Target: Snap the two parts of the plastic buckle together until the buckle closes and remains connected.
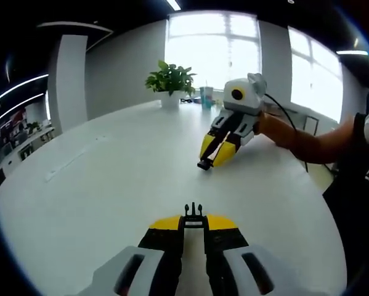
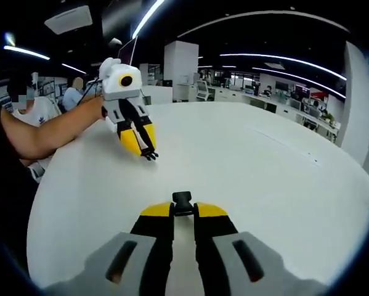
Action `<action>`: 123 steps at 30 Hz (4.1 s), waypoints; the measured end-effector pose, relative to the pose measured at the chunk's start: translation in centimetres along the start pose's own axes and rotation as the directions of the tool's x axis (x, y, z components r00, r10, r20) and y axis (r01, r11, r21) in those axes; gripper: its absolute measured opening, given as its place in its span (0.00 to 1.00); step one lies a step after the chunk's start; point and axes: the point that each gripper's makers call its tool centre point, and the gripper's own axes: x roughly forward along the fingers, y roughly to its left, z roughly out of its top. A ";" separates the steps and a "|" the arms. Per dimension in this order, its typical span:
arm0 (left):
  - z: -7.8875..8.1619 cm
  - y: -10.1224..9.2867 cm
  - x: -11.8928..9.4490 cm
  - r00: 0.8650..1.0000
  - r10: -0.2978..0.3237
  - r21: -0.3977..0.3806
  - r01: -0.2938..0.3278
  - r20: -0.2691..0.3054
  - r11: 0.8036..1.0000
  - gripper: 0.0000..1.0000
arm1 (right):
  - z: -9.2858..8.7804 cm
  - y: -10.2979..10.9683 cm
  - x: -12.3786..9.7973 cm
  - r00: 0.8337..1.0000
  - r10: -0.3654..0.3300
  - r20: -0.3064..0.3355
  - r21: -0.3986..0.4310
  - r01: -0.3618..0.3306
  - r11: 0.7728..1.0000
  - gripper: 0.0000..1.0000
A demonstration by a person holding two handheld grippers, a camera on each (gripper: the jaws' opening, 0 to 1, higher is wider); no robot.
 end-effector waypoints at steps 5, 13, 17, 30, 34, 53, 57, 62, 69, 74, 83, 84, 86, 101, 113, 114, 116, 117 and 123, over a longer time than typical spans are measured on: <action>-0.2 -0.3 0.1 1.000 -0.006 0.007 0.006 -0.008 1.000 0.10 | -0.1 0.1 0.1 1.000 0.004 -0.010 0.001 -0.004 1.000 0.10; -0.1 -0.8 0.4 0.999 -0.035 0.022 0.035 -0.004 0.999 0.10 | -0.1 0.7 0.4 0.999 0.043 -0.010 -0.014 -0.043 0.999 0.10; -0.1 -1.2 0.4 0.999 -0.053 0.032 0.054 -0.008 0.998 0.10 | -0.3 1.3 0.4 0.998 0.060 -0.016 -0.017 -0.060 0.998 0.10; -0.4 -2.1 0.7 0.995 -0.095 0.047 0.097 -0.024 0.994 0.10 | -0.2 1.1 0.7 0.994 0.107 -0.016 -0.020 -0.107 0.994 0.10; -0.3 -2.2 0.7 0.995 -0.095 0.051 0.096 -0.020 0.994 0.10 | -0.1 1.1 0.7 0.994 0.109 -0.017 -0.022 -0.110 0.994 0.10; -0.4 -2.6 1.1 0.993 -0.111 0.072 0.113 -0.025 0.991 0.10 | -0.1 2.1 0.9 0.990 0.143 -0.023 -0.027 -0.143 0.989 0.10; -0.5 -2.8 1.4 0.993 -0.117 0.083 0.119 -0.030 0.989 0.10 | -0.2 2.7 0.8 0.989 0.148 -0.021 -0.028 -0.149 0.988 0.10; -0.6 -2.8 1.5 0.992 -0.122 0.082 0.124 -0.033 0.989 0.10 | -0.2 3.4 0.8 0.988 0.154 -0.020 -0.034 -0.155 0.987 0.10; 0.2 -3.3 1.8 0.990 -0.139 0.095 0.139 -0.005 0.986 0.10 | -0.1 4.0 0.9 0.986 0.168 -0.017 -0.042 -0.168 0.985 0.10; -0.1 -3.4 2.2 0.990 -0.142 0.099 0.144 -0.020 0.985 0.10 | 0.0 4.2 0.9 0.984 0.180 -0.013 -0.048 -0.181 0.982 0.10; 0.2 -3.7 2.3 0.988 -0.155 0.097 0.155 -0.008 0.983 0.10 | 0.1 4.0 1.1 0.981 0.195 -0.010 -0.071 -0.195 0.978 0.10; 0.2 -3.7 2.3 0.988 -0.157 0.097 0.157 -0.008 0.983 0.10 | 0.1 4.0 1.1 0.981 0.196 -0.009 -0.072 -0.196 0.978 0.10; 0.2 -3.8 2.3 0.987 -0.163 0.097 0.163 -0.007 0.982 0.10 | 0.1 4.2 1.1 0.980 0.199 -0.009 -0.072 -0.199 0.977 0.10; 0.0 -4.5 2.8 0.982 -0.189 0.093 0.190 -0.015 0.977 0.10 | 0.3 4.6 1.3 0.976 0.218 -0.003 -0.070 -0.218 0.973 0.10; 0.2 -4.8 2.8 0.979 -0.206 0.100 0.206 -0.011 0.973 0.10 | 0.4 4.6 1.4 0.974 0.228 -0.003 -0.075 -0.228 0.971 0.10; 0.2 -4.9 2.8 0.978 -0.208 0.102 0.208 -0.009 0.973 0.10 | 0.4 4.7 1.4 0.973 0.230 -0.003 -0.075 -0.230 0.970 0.10; 0.2 -4.9 2.8 0.977 -0.212 0.101 0.212 -0.009 0.972 0.10 | 0.4 5.0 1.4 0.972 0.235 -0.004 -0.073 -0.235 0.969 0.10; 0.2 -5.0 2.8 0.976 -0.216 0.100 0.216 -0.011 0.971 0.10 | 0.3 5.1 1.4 0.971 0.238 -0.004 -0.073 -0.237 0.969 0.10; 0.1 -5.2 2.9 0.974 -0.225 0.103 0.225 -0.013 0.969 0.10 | 0.3 5.4 1.3 0.968 0.249 -0.004 -0.073 -0.249 0.966 0.10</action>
